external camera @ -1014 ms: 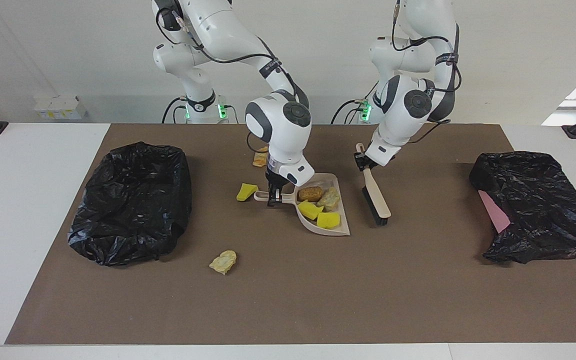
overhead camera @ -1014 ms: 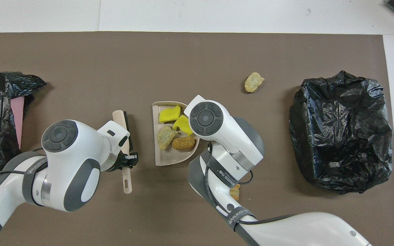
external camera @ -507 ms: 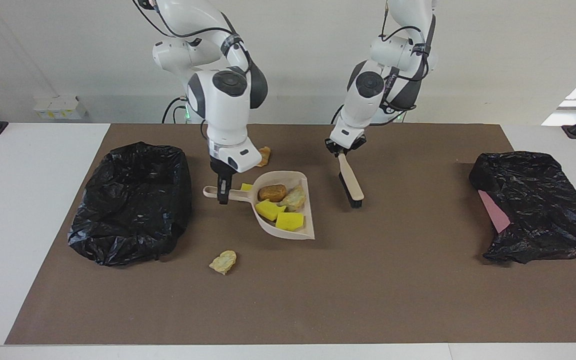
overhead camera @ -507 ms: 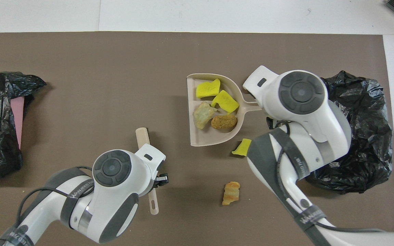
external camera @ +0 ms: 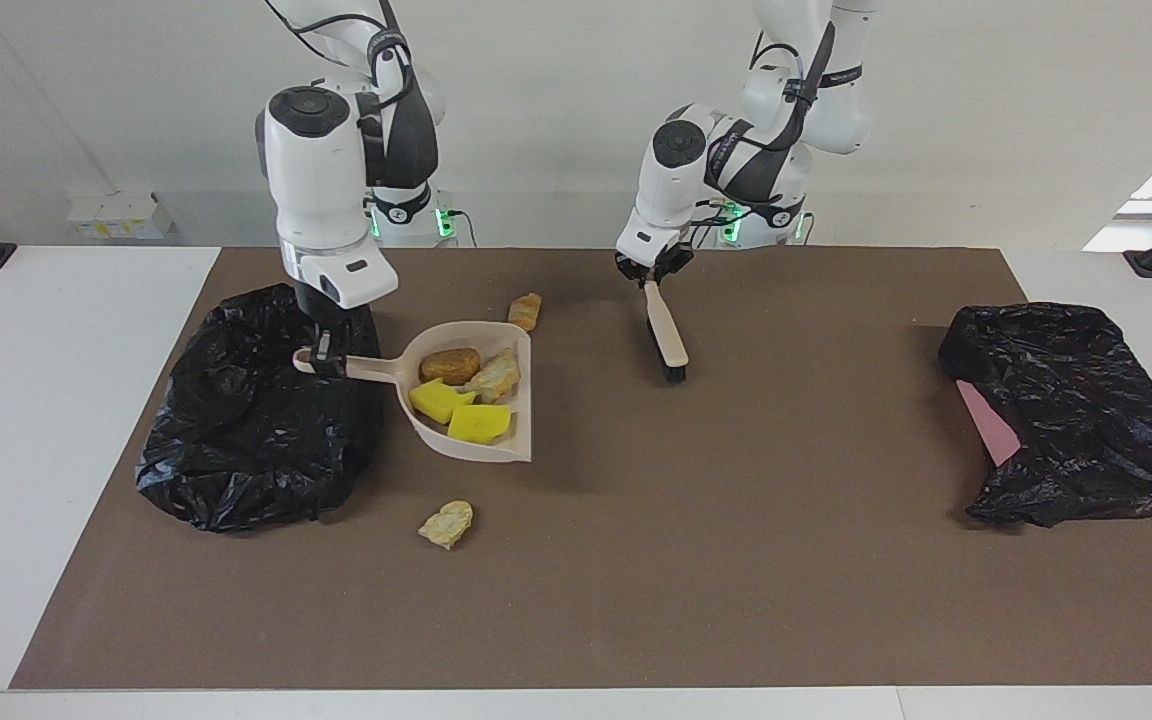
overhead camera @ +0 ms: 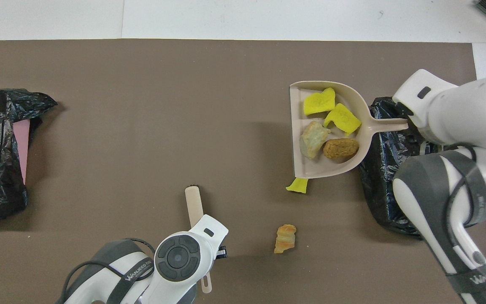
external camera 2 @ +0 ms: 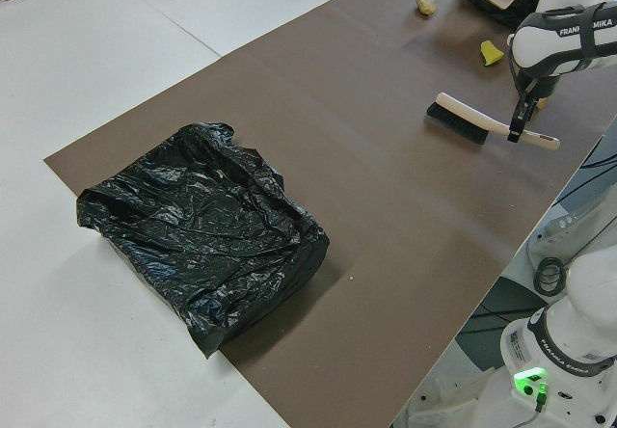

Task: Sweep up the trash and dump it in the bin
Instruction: 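Carry the loaded dustpan to the black bag with the right gripper, then tilt the dustpan over the bag while the left gripper withdraws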

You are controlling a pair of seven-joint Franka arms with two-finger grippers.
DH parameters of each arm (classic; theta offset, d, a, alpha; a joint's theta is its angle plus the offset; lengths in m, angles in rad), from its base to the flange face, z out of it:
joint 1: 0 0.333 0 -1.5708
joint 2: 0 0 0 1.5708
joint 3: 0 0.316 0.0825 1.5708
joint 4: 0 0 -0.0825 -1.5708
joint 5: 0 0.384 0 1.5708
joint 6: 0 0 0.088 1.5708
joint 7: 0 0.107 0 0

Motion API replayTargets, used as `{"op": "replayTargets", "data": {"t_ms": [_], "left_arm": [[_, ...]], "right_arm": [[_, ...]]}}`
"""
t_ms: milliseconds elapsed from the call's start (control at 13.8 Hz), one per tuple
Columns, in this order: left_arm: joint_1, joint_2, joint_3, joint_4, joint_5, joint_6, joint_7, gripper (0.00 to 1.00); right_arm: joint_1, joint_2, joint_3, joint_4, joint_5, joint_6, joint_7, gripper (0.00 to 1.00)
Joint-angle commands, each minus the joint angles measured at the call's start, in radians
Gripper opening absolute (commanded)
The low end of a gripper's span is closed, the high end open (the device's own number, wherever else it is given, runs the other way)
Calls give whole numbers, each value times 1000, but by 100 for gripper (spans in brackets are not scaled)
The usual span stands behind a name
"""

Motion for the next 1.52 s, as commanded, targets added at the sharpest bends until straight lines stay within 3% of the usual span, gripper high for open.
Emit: {"op": "replayTargets", "data": {"t_ms": [0, 145, 217, 435, 579, 797, 1014, 1448], "left_arm": [[-7, -24, 17, -41, 22, 25, 5, 0], [13, 4, 20, -2, 21, 17, 30, 84], [31, 15, 21, 35, 21, 11, 32, 99], [115, 51, 23, 154, 22, -34, 51, 100], [186, 62, 23, 219, 24, -37, 128, 100], [284, 78, 23, 294, 24, -60, 280, 100], [397, 116, 23, 432, 24, -181, 425, 100], [552, 130, 28, 583, 27, -265, 613, 100]], "right_arm": [[-129, -32, 11, -30, 31, 13, -81, 0], [-199, -33, 8, -31, 66, 11, -165, 0], [-232, -33, 8, -31, 66, 8, -192, 0], [-311, -36, 4, -27, 46, -33, -245, 0], [-333, -39, 2, -20, -33, -83, -255, 0], [-322, -41, 4, -22, -199, -79, -244, 0], [-277, -73, 5, -68, -346, -75, -162, 0], [-244, -66, 5, -73, -454, -73, 33, 0]]}}
